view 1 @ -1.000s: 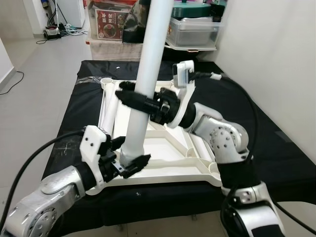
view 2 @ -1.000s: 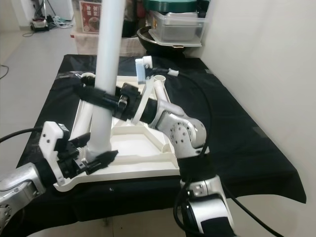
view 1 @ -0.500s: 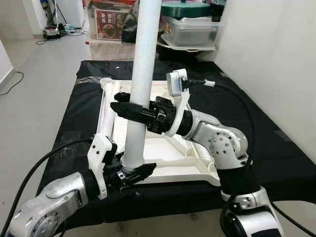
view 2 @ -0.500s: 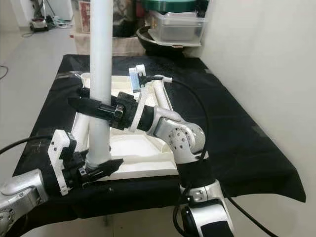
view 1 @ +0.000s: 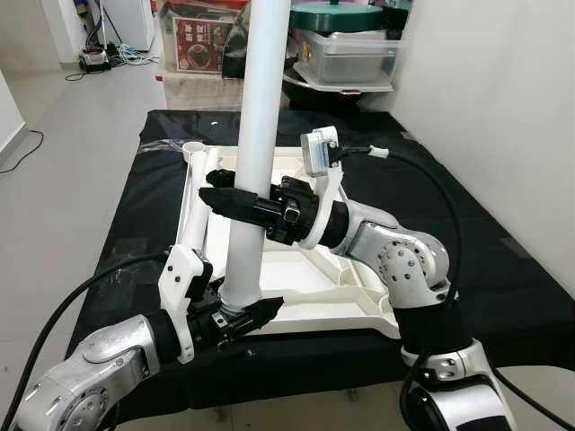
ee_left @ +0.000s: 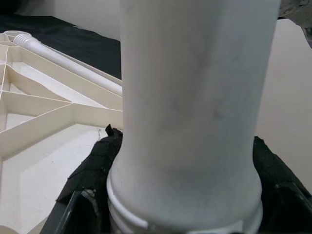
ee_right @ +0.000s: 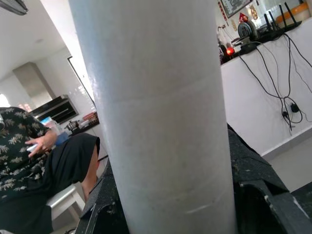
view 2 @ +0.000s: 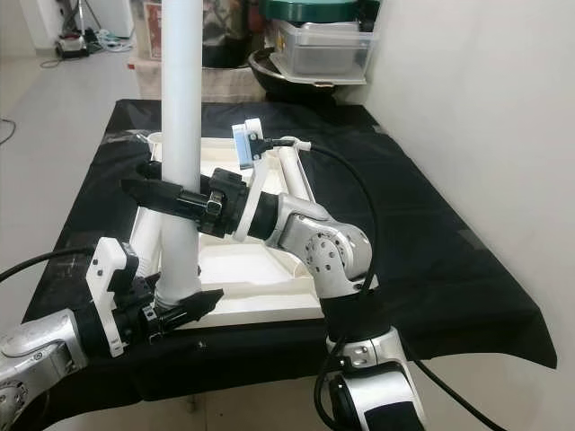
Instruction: Building children table
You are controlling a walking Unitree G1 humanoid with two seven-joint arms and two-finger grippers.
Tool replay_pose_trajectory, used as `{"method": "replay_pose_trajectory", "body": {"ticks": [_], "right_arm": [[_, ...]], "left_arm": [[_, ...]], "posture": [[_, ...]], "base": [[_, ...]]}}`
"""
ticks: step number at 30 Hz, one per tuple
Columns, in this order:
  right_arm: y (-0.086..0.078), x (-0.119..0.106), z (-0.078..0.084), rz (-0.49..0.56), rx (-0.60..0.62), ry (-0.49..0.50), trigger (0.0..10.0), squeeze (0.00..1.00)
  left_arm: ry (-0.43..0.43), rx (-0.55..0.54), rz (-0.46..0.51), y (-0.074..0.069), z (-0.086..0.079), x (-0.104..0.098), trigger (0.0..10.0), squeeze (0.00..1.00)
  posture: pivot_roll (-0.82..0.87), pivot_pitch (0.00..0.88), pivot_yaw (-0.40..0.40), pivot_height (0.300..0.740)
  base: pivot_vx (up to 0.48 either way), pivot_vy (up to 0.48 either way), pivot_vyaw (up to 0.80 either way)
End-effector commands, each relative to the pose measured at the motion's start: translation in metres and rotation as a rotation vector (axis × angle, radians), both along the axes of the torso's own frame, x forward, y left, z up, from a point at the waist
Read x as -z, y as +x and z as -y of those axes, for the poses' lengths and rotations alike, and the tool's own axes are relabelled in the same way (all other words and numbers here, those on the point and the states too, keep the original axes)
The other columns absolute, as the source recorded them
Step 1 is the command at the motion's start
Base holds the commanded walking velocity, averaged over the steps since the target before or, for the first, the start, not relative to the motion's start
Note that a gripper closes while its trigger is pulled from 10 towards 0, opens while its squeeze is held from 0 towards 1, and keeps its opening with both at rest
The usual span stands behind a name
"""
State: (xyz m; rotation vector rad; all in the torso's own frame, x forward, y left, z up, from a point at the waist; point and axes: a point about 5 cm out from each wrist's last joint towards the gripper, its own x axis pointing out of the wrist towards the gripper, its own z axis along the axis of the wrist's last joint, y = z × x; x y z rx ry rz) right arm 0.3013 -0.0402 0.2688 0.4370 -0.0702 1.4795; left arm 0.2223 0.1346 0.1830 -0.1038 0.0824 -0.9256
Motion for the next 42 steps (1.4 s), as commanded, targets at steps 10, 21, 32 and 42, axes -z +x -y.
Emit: {"method": "replay_pose_trajectory", "body": {"ticks": [10,21,32,42], "right_arm": [[0.024,-0.004,0.006,-0.125,0.249,0.074,10.0,0.0],[0.027,0.023,-0.015,-0.32,0.382,0.083,10.0,0.0],[0.036,0.029,-0.025,-0.384,0.487,0.093,10.0,0.0],[0.057,0.045,-0.013,-0.693,0.692,0.184,10.0,0.0]], "left_arm": [[0.226,-0.428,0.06,0.045,-0.03,0.011,10.0,0.0],[0.434,-0.559,0.241,0.078,-0.002,0.006,10.0,0.0],[0.54,-0.476,0.305,0.077,0.038,0.02,10.0,0.0],[0.712,-0.667,0.391,0.091,0.034,0.022,10.0,0.0]], "posture": [[0.09,0.0,-0.089,0.74],[0.09,0.0,-0.091,0.74],[0.1,0.0,-0.09,0.74],[0.1,0.0,-0.093,0.74]], "base": [[0.0,0.0,0.0],[0.0,0.0,0.0],[0.0,0.0,0.0],[0.0,0.0,0.0]]}}
